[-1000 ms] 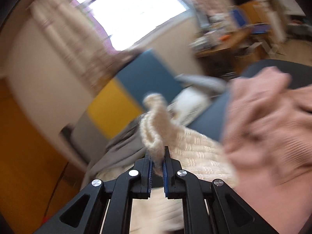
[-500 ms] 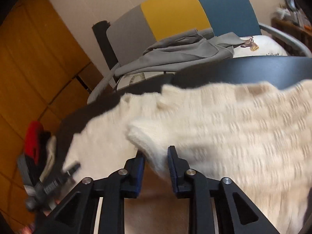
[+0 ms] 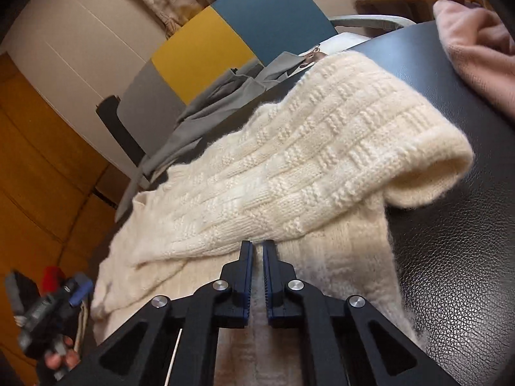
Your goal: Fold clothes
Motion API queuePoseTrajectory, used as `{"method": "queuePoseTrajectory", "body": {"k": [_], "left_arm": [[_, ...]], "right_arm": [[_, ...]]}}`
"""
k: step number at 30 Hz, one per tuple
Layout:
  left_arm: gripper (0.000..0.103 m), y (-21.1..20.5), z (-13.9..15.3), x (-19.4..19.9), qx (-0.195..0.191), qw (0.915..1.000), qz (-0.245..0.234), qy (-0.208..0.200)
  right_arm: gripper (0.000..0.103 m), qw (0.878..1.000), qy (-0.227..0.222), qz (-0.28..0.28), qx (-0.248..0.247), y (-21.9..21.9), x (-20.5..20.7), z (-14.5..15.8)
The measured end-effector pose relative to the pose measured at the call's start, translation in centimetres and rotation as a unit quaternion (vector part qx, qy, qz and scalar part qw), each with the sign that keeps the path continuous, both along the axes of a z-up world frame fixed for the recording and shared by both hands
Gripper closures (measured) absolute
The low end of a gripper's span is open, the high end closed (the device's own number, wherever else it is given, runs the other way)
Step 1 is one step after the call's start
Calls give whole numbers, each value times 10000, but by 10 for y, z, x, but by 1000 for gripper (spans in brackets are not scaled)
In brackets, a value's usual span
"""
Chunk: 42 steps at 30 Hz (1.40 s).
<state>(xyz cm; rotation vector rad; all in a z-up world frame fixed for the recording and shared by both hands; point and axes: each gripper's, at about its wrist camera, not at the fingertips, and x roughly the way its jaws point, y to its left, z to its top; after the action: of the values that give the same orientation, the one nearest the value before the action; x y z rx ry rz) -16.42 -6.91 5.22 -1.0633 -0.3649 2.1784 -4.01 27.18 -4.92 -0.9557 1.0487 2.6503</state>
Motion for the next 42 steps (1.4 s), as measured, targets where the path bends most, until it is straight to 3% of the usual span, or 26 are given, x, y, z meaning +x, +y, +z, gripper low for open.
{"method": "queuePoseTrajectory", "body": {"k": [3,7,10,12,14,16,19,24,29,34,38,42], "left_arm": [[68,44,-8,-13,57,9976,-383,-566],[67,76,-39,-37,-85,9884,-232,-1501],[65,81,-48,-36,261,9852,-157,-1685],[65,90,-50,-33,278,9839,-257,-1746],[74,98,-50,-29,188,9854,-309,-1665],[97,100,-47,-28,287,9852,-313,-1664],[97,93,-25,-31,655,9865,-264,-1479],[97,63,37,-43,1286,9880,-124,-847],[97,18,63,-53,1337,9895,74,-542],[97,-30,36,-48,1091,9912,414,-624],[96,-55,-11,-37,650,9928,646,-770],[95,-64,-54,-25,123,9951,744,-645]], "right_arm": [[97,10000,46,-21,-4,0,-1,-1],[97,9999,89,-66,49,2,-1,0],[97,9999,115,-83,56,4,1,1],[97,9999,136,-83,41,5,4,1],[97,9998,144,-86,61,5,6,2],[97,9998,164,-92,68,4,7,2],[94,9995,285,-114,38,7,16,4],[88,9976,665,-202,-84,12,29,7],[88,9984,521,-186,-147,12,25,3],[89,9976,550,-365,-219,15,28,1],[89,9974,537,-419,-224,15,27,1],[89,9971,549,-452,-257,16,28,1]]}}
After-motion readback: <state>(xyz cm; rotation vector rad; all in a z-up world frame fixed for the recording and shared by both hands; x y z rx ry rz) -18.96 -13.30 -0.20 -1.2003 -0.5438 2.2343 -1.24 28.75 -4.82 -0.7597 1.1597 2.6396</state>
